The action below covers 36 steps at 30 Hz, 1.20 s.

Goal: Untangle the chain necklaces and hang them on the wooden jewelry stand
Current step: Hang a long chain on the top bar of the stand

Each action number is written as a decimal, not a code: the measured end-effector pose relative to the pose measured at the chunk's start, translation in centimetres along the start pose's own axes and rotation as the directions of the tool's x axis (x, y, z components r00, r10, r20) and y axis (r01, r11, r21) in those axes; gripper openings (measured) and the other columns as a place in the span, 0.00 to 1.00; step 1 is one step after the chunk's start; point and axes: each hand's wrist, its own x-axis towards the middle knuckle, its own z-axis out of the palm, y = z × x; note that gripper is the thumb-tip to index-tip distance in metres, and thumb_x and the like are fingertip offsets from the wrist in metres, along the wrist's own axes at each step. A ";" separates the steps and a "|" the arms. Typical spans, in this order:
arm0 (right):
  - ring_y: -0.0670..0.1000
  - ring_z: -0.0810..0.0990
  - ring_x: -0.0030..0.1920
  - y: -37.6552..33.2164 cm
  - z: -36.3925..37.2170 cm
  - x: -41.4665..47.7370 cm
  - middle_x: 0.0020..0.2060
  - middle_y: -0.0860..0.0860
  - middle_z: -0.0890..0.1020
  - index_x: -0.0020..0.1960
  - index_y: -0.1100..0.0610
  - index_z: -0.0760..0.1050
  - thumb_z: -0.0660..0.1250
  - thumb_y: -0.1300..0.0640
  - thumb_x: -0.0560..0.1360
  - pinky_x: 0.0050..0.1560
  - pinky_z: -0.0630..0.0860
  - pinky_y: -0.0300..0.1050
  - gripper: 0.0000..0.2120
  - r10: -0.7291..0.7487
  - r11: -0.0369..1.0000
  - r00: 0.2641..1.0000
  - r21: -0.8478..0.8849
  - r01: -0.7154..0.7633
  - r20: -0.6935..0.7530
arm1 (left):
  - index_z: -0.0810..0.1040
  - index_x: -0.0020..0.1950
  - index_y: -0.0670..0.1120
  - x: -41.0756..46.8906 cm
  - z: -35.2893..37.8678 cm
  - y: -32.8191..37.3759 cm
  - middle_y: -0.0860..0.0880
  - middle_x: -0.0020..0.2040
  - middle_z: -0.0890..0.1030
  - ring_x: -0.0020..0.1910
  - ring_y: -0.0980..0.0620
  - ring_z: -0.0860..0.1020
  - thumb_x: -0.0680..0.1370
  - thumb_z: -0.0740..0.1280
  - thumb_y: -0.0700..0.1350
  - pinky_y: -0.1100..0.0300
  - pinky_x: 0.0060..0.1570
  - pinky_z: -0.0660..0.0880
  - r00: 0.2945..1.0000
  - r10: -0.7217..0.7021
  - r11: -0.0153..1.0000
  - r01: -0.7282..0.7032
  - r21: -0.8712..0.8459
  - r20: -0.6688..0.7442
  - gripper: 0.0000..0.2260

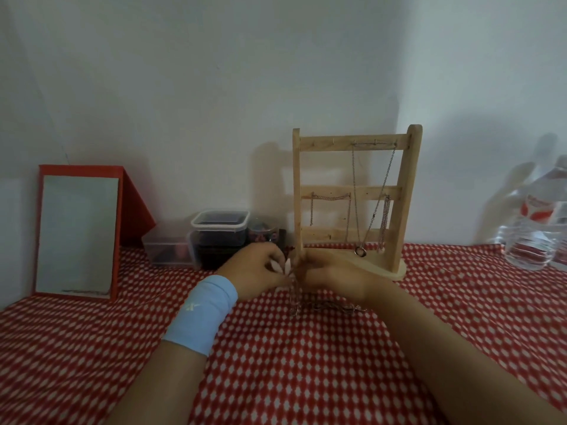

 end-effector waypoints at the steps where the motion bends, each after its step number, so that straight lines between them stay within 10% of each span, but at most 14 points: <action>1: 0.53 0.85 0.54 -0.4 -0.2 -0.2 0.54 0.55 0.85 0.62 0.57 0.77 0.70 0.57 0.77 0.57 0.81 0.46 0.14 -0.022 0.994 1.000 0.108 0.022 -0.002 | 0.79 0.47 0.52 0.0 -0.4 0.6 0.52 0.44 0.83 0.44 0.54 0.81 0.72 0.75 0.47 0.59 0.48 0.78 0.997 0.034 0.999 -0.036 -0.027 -0.074 0.07; 8: 0.48 0.76 0.30 -2.0 -1.8 -1.1 0.44 0.53 0.88 0.51 0.58 0.84 0.67 0.56 0.82 0.35 0.78 0.43 0.08 -0.138 0.978 0.986 0.142 0.150 -0.093 | 0.79 0.49 0.46 -0.3 -1.2 3.2 0.42 0.44 0.81 0.42 0.50 0.84 0.77 0.69 0.39 0.57 0.41 0.82 0.979 -0.027 0.844 -0.085 -0.530 -0.201 0.03; 19: 0.46 0.80 0.31 -1.1 -5.1 -1.8 0.43 0.52 0.87 0.52 0.55 0.84 0.64 0.57 0.83 0.34 0.79 0.38 0.10 0.182 0.934 0.982 -0.305 -0.187 -0.044 | 0.77 0.51 0.39 0.5 -1.9 2.5 0.47 0.35 0.76 0.30 0.56 0.76 0.79 0.67 0.39 0.54 0.39 0.81 0.841 -0.278 0.658 -0.185 -0.730 -0.464 0.04; 26: 0.38 0.77 0.30 -1.5 -4.7 -1.7 0.34 0.45 0.80 0.50 0.61 0.83 0.66 0.60 0.81 0.33 0.72 0.30 0.08 0.115 0.956 0.980 -0.250 -0.153 -0.160 | 0.80 0.45 0.42 0.6 -2.5 -0.1 0.44 0.38 0.82 0.34 0.49 0.78 0.75 0.70 0.45 0.58 0.36 0.75 0.960 -0.222 0.975 0.211 -0.075 -0.173 0.07; 32: 0.43 0.80 0.47 -1.4 -4.5 -1.8 0.45 0.44 0.83 0.44 0.50 0.82 0.69 0.57 0.79 0.49 0.76 0.38 0.06 0.130 0.909 0.986 -0.383 -0.162 -0.108 | 0.80 0.49 0.42 0.6 -1.1 -1.8 0.45 0.41 0.81 0.36 0.49 0.79 0.75 0.70 0.50 0.61 0.34 0.76 0.870 -0.465 0.852 0.390 0.350 0.163 0.11; 36: 0.41 0.80 0.45 -1.3 -4.1 -1.5 0.42 0.44 0.83 0.43 0.50 0.82 0.70 0.62 0.77 0.42 0.73 0.31 0.08 0.075 0.900 0.982 -0.413 -0.142 -0.173 | 0.81 0.54 0.42 1.0 -0.5 -2.0 0.47 0.49 0.80 0.49 0.48 0.80 0.73 0.71 0.52 0.56 0.50 0.79 0.874 -0.482 0.698 0.339 0.631 0.065 0.17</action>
